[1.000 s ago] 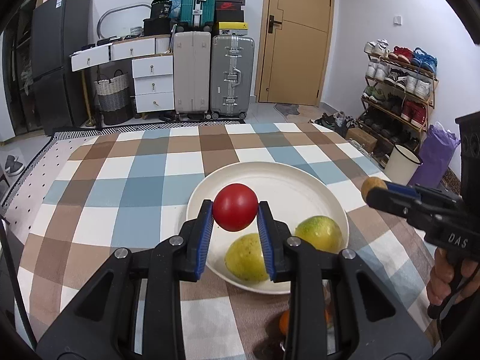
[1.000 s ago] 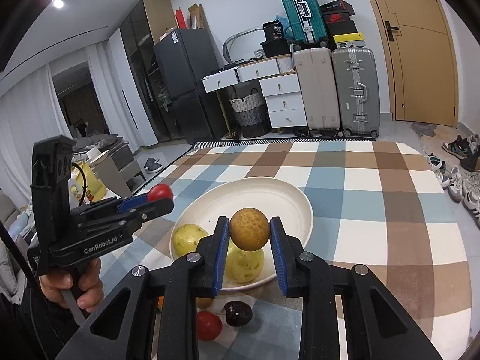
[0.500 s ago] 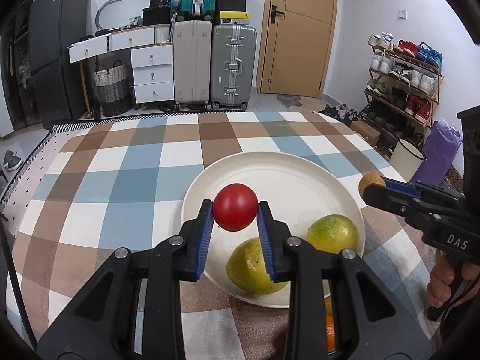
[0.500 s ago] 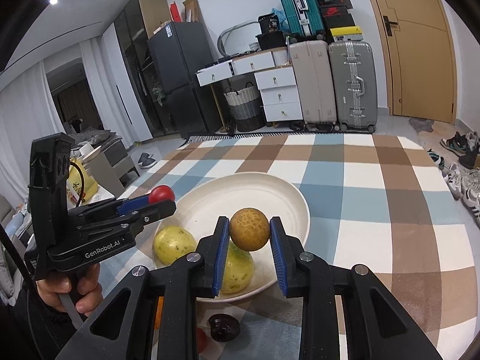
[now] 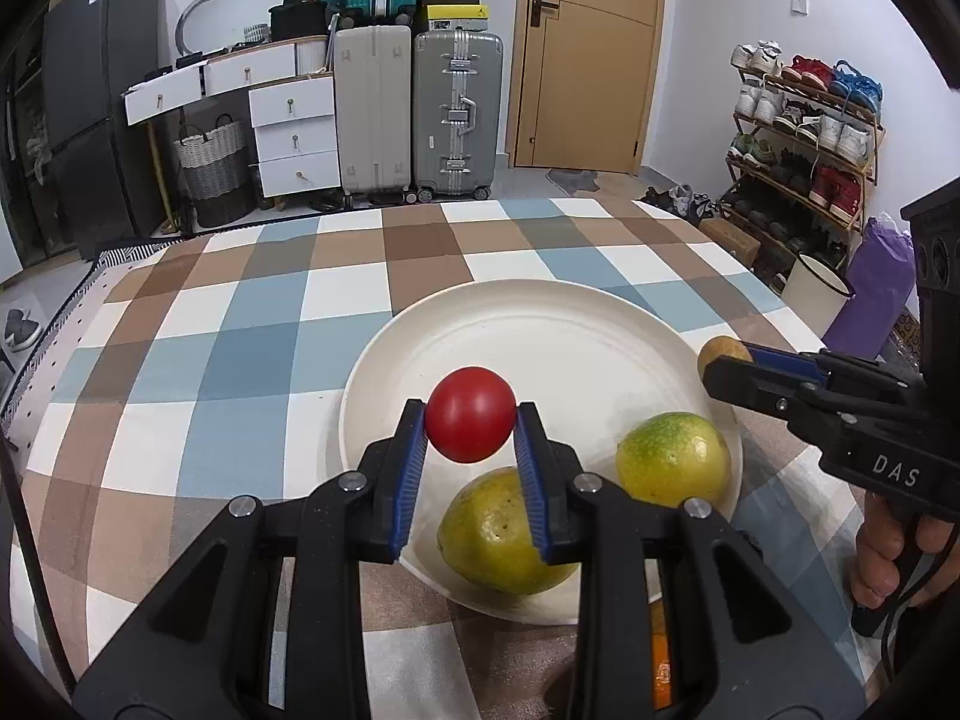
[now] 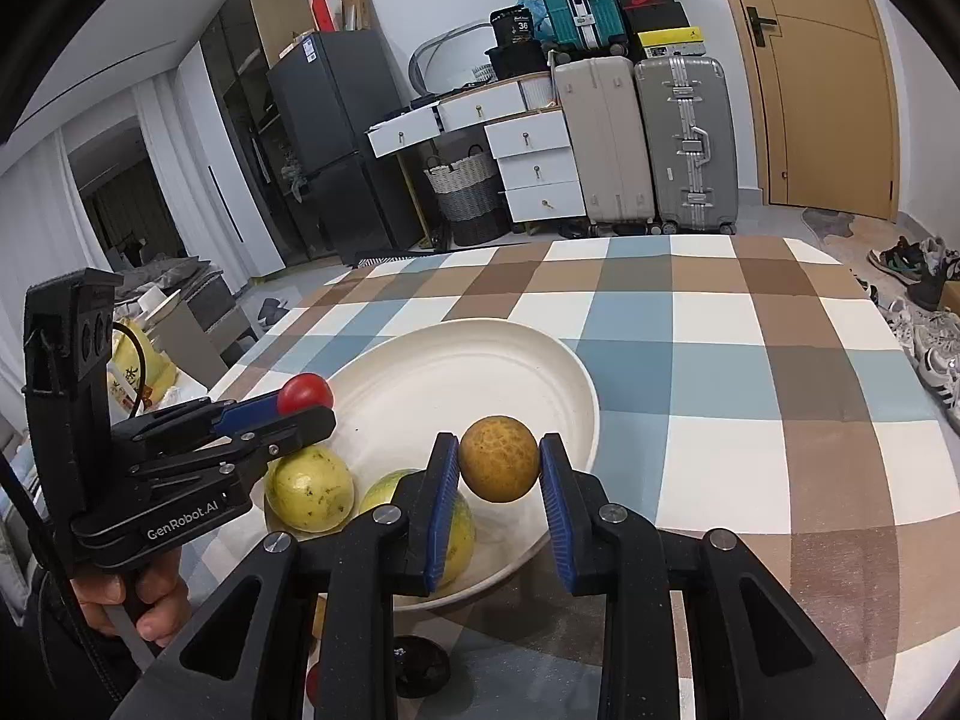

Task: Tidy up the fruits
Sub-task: 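Carry the tomato and kiwi over the plate and release them inside, then withdraw both open grippers from the plate toward the remaining fruits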

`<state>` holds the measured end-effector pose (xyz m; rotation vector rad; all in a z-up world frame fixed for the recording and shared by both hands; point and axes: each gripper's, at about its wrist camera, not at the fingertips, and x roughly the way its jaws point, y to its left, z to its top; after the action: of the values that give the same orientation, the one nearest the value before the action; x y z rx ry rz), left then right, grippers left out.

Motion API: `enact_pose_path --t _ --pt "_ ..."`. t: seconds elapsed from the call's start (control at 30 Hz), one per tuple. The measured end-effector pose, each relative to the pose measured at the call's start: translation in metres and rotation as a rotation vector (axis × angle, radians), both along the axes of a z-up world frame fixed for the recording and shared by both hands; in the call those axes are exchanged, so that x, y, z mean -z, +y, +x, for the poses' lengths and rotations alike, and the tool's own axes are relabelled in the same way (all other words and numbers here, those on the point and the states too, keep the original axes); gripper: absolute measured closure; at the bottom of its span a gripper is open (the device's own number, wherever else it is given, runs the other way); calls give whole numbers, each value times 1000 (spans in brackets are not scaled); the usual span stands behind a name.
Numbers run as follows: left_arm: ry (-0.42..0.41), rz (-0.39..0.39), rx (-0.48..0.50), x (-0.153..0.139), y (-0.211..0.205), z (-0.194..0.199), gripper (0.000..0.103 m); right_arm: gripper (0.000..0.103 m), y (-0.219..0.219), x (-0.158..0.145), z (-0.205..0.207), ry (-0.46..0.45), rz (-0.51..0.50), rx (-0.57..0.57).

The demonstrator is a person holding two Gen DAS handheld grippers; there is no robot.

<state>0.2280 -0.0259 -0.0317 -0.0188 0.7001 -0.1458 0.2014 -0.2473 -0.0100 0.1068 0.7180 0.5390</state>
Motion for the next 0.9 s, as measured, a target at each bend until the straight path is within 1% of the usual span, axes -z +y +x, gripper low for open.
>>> enact_pose_path --t 0.07,0.1,0.13,0.2,0.23,0.27,0.33,0.37,0.4,0.43,0.47,0.5,0.53,0.57,0.6,0.63,0.67,0.9 --pt "1 2 2 0 -1 -1 76 75 -1 0 1 3 -2 7" --pt "0 2 4 0 -1 -1 76 73 -1 0 0 0 -3 13" --pt "-4 4 3 -1 0 -2 76 67 -2 -1 0 -5 -5 24" --pt "-11 -5 5 -3 0 -3 76 60 -5 -2 -3 -19 4 34" --pt "-10 -11 8 -4 1 -4 76 59 -6 -4 -5 -34 13 23" --pt "-8 -18 8 -5 2 -5 73 58 -6 -6 -7 -46 9 21" --pt "-1 -29 11 -6 4 -5 63 53 -5 -7 -9 -65 -9 34" --pt "-1 -32 10 -6 4 -6 52 52 -6 -8 -9 -66 -9 35" --pt "-8 -33 6 -7 5 -7 43 47 -6 -8 -10 -65 -9 38" --pt "-14 -34 2 -8 6 -9 39 36 -7 -7 -10 -62 -7 41" --pt "-16 -39 0 -9 7 -10 28 30 -8 -7 -9 -60 -3 43" --pt "-14 -45 -2 -10 8 -11 18 19 -10 -7 -10 -61 6 43" --pt "-14 -51 -6 -11 9 -12 16 13 -12 -8 -11 -67 15 46" --pt "-16 -55 -8 -12 10 -13 14 10 -13 -9 -12 -73 20 52" --pt "-15 -53 -12 -12 10 -14 9 5 -14 -10 -13 -76 23 56" --pt "-11 -47 -16 -12 11 -14 6 2 -16 -10 -13 -73 24 58" --pt "-9 -43 -18 -12 11 -15 1 2 -16 -10 -13 -70 23 61" --pt "-15 -22 -48 -14 14 -28 1 0 -18 -9 -16 -44 -3 66"
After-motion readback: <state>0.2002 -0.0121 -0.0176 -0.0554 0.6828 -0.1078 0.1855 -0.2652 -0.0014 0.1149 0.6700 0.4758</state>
